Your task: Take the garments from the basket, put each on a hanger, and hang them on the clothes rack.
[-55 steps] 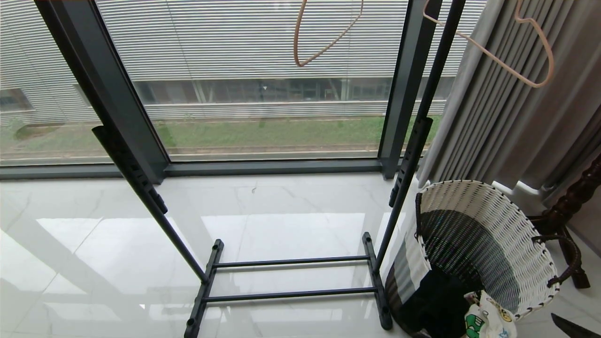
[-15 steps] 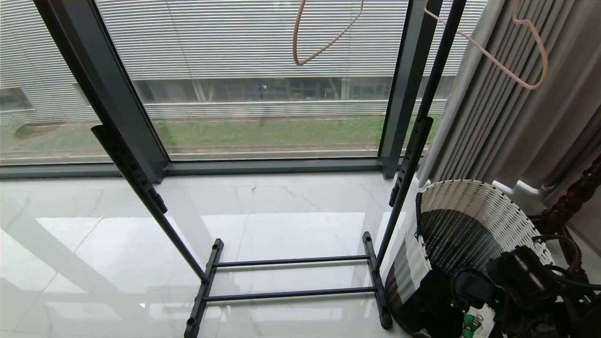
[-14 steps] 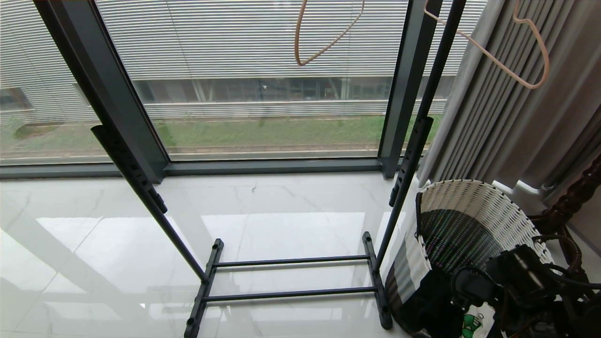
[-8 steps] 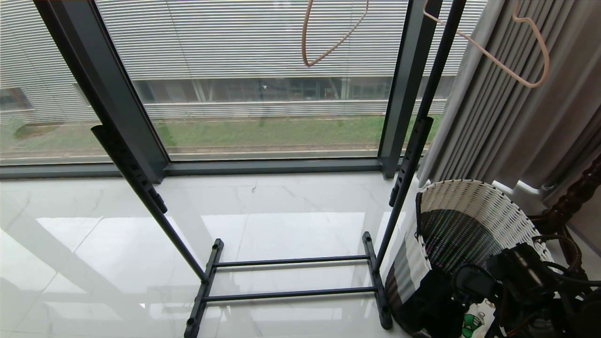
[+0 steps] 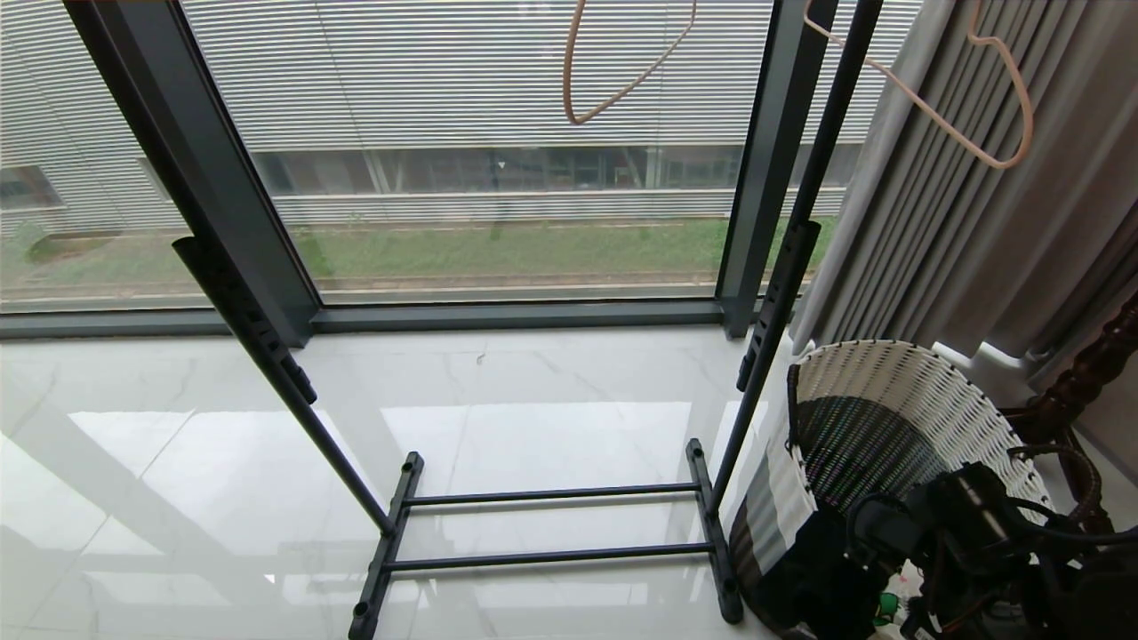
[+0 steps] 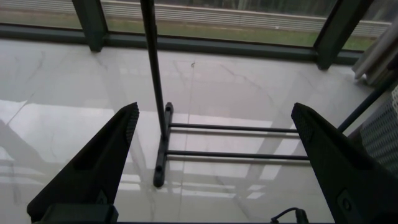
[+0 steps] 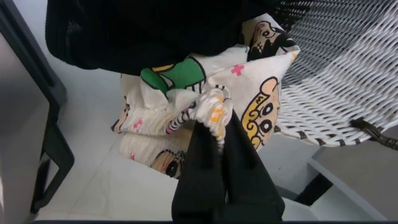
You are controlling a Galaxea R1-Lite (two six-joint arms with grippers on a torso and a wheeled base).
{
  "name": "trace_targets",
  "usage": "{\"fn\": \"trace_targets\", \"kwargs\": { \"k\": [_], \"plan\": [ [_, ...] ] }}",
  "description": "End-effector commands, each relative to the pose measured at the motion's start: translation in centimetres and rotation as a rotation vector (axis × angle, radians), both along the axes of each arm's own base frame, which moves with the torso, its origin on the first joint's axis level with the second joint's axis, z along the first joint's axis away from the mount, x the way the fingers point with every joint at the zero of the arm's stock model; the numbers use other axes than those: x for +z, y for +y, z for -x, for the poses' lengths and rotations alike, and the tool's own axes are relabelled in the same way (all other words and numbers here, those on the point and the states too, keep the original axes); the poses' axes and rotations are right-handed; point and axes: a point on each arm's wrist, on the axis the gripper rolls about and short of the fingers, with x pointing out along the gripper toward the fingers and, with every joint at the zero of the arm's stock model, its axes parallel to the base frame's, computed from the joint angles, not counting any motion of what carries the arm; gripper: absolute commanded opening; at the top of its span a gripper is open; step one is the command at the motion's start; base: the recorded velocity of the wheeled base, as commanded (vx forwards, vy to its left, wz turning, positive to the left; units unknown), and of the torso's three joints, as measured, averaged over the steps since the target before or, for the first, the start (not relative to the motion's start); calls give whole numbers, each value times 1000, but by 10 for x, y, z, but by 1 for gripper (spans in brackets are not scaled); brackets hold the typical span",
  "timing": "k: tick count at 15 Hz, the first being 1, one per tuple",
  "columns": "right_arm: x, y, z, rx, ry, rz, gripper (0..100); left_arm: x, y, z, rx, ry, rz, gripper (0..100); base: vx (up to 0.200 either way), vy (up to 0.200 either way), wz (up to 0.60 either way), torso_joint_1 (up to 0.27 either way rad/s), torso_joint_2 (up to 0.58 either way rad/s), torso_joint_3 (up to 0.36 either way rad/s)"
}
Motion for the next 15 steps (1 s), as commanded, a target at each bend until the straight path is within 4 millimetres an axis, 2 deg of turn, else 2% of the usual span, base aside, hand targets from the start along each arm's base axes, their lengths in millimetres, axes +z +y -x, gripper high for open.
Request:
{"fn": "trace_targets", "kwargs": {
  "k": [1, 4, 6, 7, 8, 11, 13, 15],
  "plan": [
    [0, 0, 0, -10, -2, -7, 0, 0, 0, 0, -1, -1, 0, 100, 0, 0, 0, 0, 0, 0],
    [28, -5, 12, -15, -71, -46, 0, 0, 0, 0, 0, -1, 3, 100, 0, 0, 0, 0, 0, 0],
    [67, -19, 42, -8, -72, -71, 0, 0, 0, 0, 0, -1, 2, 100, 0, 0, 0, 0, 0, 0],
    [81, -23, 49, -7, -84, -86, 0, 0, 0, 0, 0, -1, 2, 100, 0, 0, 0, 0, 0, 0],
    [112, -29, 63, -12, -125, -114, 0, 0, 0, 0, 0, -1, 2, 100, 0, 0, 0, 0, 0, 0],
    [177, -39, 87, 5, -234, -168, 0, 0, 0, 0, 0, -1, 2, 100, 0, 0, 0, 0, 0, 0],
    [213, -40, 97, 35, -267, -190, 0, 0, 0, 0, 0, -1, -1, 100, 0, 0, 0, 0, 0, 0],
    [233, -39, 104, 77, -279, -202, 0, 0, 0, 0, 0, -1, -6, 100, 0, 0, 0, 0, 0, 0]
  ]
}}
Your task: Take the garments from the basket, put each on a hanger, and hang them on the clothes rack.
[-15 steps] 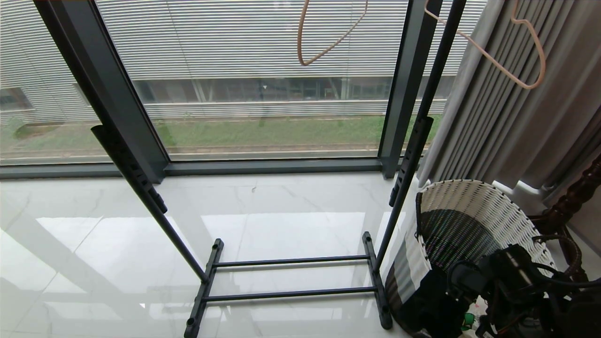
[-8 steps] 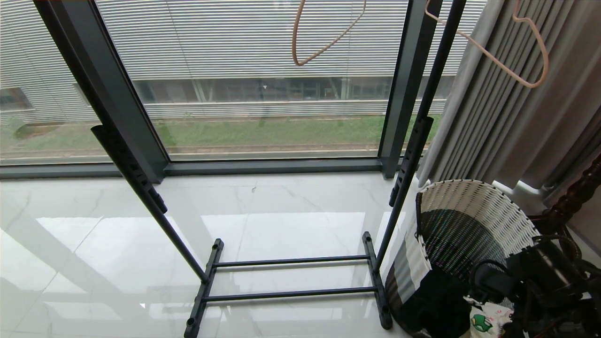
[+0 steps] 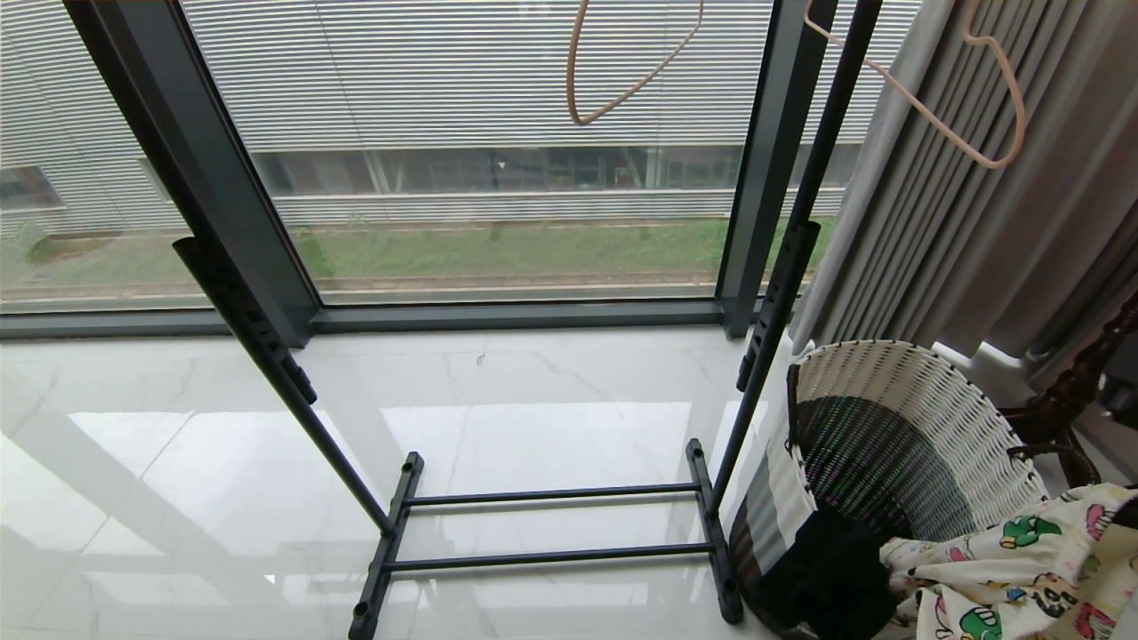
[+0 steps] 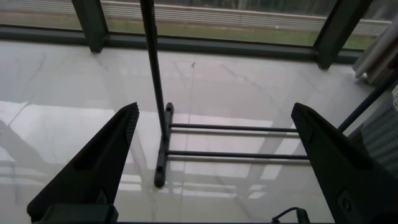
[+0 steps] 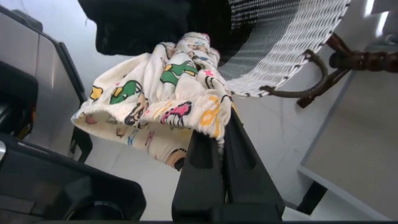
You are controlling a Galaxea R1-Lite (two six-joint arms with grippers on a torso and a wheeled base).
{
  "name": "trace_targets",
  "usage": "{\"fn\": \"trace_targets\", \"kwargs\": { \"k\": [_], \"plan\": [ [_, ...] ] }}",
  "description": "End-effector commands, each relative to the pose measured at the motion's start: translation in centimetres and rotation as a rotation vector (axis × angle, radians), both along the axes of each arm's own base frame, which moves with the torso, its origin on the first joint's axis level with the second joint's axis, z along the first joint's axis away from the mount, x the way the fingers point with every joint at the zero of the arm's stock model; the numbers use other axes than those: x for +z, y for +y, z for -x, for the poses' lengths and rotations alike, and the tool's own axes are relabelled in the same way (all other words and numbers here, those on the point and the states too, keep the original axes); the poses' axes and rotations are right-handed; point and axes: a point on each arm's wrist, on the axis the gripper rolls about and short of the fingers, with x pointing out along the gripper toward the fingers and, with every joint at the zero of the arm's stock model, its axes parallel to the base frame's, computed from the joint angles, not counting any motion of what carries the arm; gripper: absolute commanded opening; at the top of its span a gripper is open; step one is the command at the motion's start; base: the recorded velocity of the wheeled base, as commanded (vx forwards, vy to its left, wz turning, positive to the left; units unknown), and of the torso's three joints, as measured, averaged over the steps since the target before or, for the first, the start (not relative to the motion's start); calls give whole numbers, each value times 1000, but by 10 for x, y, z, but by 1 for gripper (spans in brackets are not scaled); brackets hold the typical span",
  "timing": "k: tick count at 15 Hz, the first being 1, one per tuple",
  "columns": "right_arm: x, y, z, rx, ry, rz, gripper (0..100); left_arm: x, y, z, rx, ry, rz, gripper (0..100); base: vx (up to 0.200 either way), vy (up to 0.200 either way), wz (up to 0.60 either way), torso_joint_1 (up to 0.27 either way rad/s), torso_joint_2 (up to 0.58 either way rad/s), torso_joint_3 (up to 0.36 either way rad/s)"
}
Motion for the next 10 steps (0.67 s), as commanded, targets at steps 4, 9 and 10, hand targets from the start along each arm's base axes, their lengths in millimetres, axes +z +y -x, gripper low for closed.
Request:
{"fn": "trace_targets", "kwargs": {
  "k": [4, 9, 10],
  "plan": [
    [31, 1, 15, 76, -79, -40, 0, 0, 0, 0, 1, 0, -4, 100, -150, 0, 0, 2, 3, 1],
    [35, 17, -4, 104, -58, -31, 0, 0, 0, 0, -1, 0, -6, 100, -200, 0, 0, 1, 3, 1],
    [36, 21, -7, 113, -54, -29, 0, 0, 0, 0, -1, 0, -6, 100, -200, 0, 0, 2, -2, 7]
  ]
}}
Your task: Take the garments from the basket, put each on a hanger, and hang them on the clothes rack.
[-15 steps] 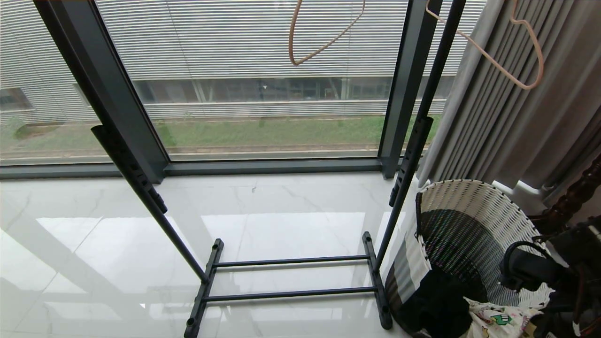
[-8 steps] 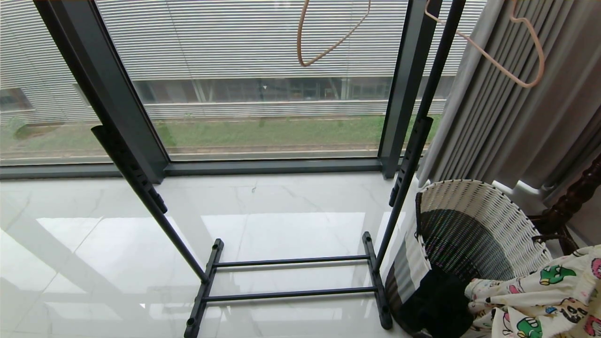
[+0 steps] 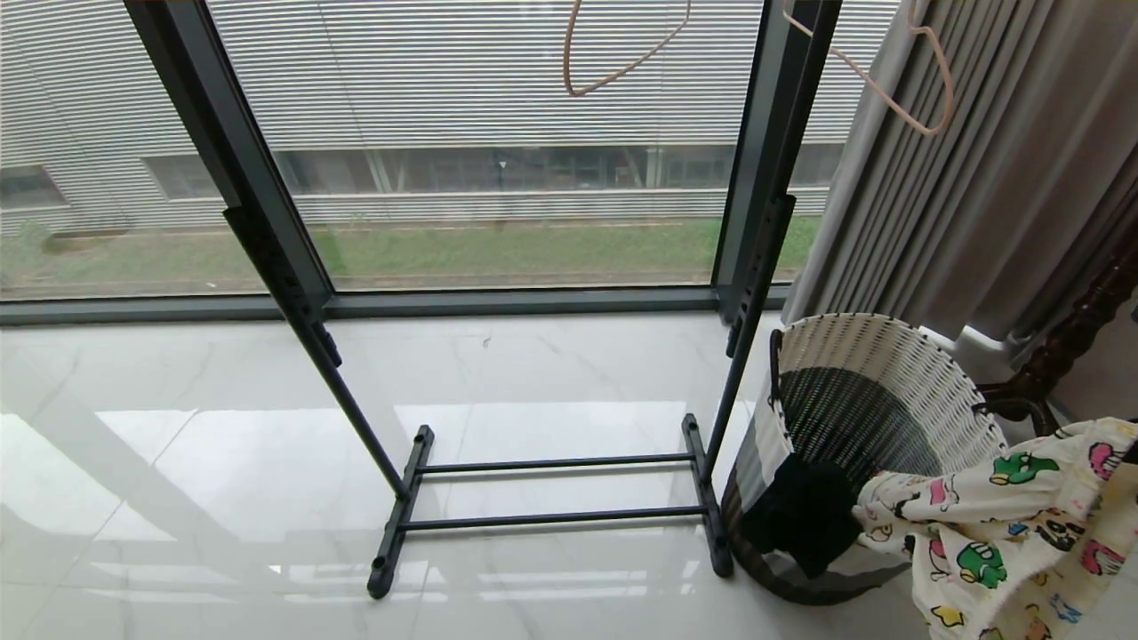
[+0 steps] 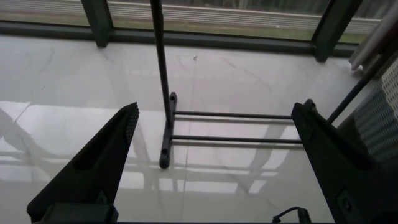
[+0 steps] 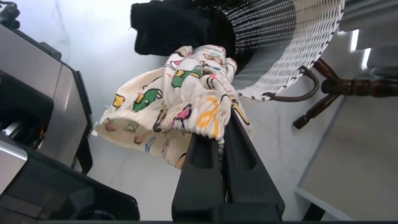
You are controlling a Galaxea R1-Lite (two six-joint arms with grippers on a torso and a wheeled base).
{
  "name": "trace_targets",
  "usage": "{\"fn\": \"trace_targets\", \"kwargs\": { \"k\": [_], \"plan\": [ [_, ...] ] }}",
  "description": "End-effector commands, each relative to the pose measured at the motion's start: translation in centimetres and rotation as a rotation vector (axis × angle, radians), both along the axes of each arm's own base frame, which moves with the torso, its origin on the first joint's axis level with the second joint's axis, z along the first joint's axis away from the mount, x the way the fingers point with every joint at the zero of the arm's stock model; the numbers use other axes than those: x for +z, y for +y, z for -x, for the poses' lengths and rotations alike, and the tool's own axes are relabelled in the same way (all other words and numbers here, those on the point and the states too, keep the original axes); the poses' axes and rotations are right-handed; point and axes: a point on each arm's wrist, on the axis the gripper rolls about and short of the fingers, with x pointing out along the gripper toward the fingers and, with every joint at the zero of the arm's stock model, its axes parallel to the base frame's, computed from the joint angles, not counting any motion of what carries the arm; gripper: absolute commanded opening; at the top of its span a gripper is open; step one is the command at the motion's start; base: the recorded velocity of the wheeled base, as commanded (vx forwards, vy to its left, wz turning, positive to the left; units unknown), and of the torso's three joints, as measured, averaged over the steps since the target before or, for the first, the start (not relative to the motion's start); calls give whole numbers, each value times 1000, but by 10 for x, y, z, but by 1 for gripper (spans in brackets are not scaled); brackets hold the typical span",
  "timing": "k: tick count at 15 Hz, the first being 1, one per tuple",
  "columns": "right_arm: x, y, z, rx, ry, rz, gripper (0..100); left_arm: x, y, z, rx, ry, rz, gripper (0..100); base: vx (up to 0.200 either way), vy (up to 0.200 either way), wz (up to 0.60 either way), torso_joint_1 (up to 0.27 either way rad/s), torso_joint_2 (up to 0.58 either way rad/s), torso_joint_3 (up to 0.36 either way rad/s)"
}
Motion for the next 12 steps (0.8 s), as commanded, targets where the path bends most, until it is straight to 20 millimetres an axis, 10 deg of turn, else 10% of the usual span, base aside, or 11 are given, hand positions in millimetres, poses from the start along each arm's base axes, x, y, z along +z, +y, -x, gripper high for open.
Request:
{"fn": "trace_targets", "kwargs": {
  "k": [1, 10, 12],
  "plan": [
    [-2, 10, -11, 20, 23, 16, 0, 0, 0, 0, 0, 0, 3, 100, -200, 0, 0, 2, -2, 2],
    [7, 89, -43, 199, -20, -86, 0, 0, 0, 0, 1, 0, 3, 100, -22, 0, 0, 0, 1, 0],
    [6, 98, -42, 224, -27, -101, 0, 31, -1, 7, -64, -100, 15, 100, 0, 0, 0, 0, 0, 0]
  ]
}}
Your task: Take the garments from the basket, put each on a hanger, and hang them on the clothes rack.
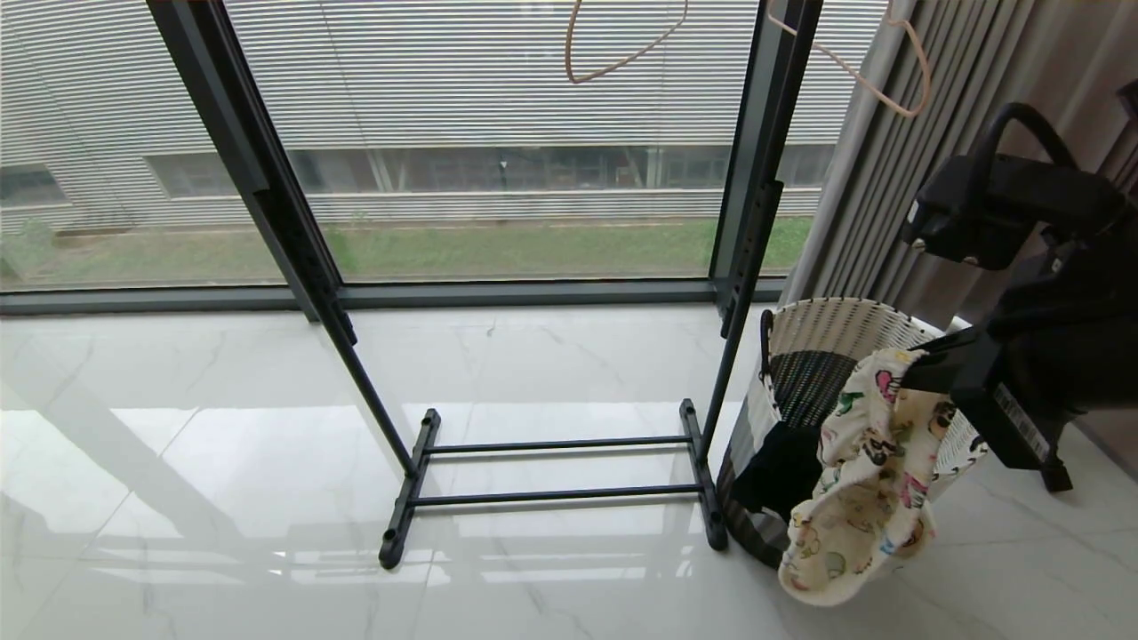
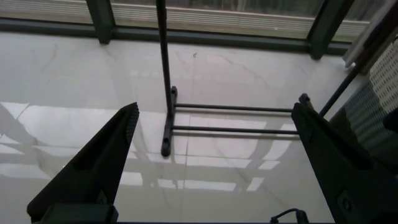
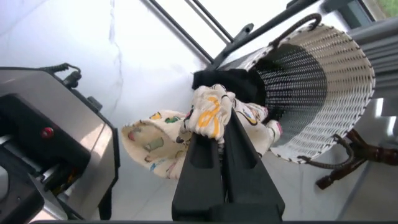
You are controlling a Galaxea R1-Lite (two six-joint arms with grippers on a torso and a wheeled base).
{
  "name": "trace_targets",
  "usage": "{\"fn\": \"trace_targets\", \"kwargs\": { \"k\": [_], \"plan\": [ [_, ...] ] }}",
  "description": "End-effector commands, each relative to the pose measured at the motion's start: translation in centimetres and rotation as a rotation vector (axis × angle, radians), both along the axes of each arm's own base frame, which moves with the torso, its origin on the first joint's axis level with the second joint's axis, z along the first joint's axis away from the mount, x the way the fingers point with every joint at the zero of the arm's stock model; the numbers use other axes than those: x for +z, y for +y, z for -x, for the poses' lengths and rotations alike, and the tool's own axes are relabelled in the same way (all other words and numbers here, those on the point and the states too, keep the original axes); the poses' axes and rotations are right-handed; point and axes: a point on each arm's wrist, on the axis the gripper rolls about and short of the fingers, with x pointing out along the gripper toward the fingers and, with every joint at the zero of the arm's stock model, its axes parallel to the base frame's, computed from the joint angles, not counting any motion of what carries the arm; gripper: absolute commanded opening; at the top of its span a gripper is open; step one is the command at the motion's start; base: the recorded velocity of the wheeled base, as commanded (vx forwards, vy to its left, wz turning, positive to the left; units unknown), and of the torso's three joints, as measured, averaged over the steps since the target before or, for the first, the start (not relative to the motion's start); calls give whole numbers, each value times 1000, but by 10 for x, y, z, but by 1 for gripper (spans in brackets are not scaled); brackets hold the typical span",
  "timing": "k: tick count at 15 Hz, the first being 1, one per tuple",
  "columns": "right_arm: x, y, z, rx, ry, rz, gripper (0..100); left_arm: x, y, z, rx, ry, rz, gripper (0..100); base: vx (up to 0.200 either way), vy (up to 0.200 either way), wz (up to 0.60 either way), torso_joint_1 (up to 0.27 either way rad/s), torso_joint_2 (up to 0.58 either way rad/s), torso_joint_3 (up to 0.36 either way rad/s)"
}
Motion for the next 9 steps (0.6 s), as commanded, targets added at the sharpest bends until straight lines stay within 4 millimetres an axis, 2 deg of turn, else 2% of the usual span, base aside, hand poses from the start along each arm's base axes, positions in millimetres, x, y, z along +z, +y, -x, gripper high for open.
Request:
{"fn": "trace_targets", "kwargs": {
  "k": [1, 2, 4, 5, 7, 9],
  "plan": [
    [-6, 13, -3, 30, 20, 20, 0, 52, -2, 4, -131, -72, 46, 100, 0, 0, 0, 0, 0, 0],
    [-6, 15, -2, 34, 18, 11, 0, 94, -2, -3, -146, -82, 88, 100, 0, 0, 0, 0, 0, 0],
    [-2, 25, -2, 55, -18, -44, 0, 167, -4, -43, -164, -46, 141, 100, 0, 0, 0, 0, 0, 0],
    [-1, 30, -4, 61, -35, -64, 0, 186, -6, -64, -200, -11, 154, 100, 0, 0, 0, 0, 0, 0],
    [3, 40, -6, 80, -59, -95, 0, 195, -21, -89, -381, 68, 175, 100, 0, 0, 0, 0, 0, 0],
    [10, 47, -2, 111, -74, -117, 0, 197, -43, -99, -587, 156, 240, 100, 0, 0, 0, 0, 0, 0]
  ]
}}
